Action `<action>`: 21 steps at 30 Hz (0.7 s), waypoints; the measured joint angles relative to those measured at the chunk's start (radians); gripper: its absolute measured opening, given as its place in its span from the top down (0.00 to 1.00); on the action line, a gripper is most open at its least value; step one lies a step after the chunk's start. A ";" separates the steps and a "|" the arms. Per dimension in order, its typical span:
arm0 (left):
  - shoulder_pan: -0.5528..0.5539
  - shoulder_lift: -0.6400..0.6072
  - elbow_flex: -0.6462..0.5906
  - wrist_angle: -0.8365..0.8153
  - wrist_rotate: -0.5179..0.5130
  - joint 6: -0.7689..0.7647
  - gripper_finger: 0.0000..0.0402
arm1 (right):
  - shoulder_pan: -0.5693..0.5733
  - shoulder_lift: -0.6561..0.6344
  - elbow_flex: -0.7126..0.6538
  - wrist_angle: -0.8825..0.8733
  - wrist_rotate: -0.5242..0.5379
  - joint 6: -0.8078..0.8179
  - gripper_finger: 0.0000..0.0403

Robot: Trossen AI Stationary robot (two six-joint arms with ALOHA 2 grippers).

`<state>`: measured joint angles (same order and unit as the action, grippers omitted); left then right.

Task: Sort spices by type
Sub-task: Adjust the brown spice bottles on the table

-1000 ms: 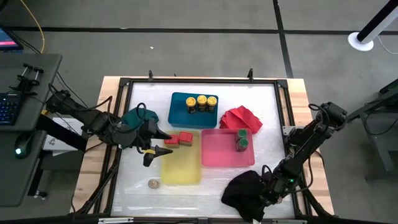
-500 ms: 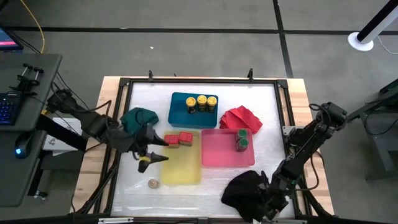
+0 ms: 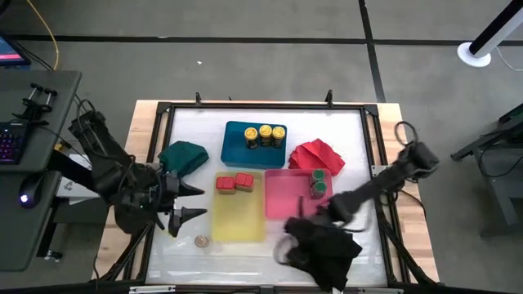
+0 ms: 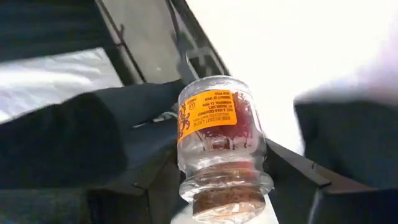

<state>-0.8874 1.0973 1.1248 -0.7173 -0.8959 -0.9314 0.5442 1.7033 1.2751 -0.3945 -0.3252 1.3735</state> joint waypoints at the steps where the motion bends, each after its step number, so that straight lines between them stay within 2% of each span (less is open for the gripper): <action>1: -0.010 0.000 0.000 -0.009 -0.013 -0.017 0.31 | -0.024 0.040 0.048 -0.028 -0.016 -0.061 0.50; 4: -0.031 0.000 0.000 -0.027 -0.026 -0.060 0.31 | -0.078 0.174 0.208 -0.156 -0.027 -0.219 0.50; 10: -0.045 0.000 0.000 -0.031 -0.024 -0.090 0.31 | -0.120 0.435 0.523 -0.553 -0.026 -0.433 0.50; 16: -0.045 0.000 0.000 -0.030 -0.007 -0.107 0.31 | -0.117 0.628 0.762 -0.808 -0.023 -0.510 0.50; 21: -0.045 0.000 0.000 -0.030 -0.006 -0.106 0.31 | -0.116 0.713 0.844 -0.847 -0.022 -0.465 0.50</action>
<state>-0.9325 1.0973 1.1248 -0.7475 -0.9020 -1.0378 0.4280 2.4162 2.1188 -1.2420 -0.3467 0.9082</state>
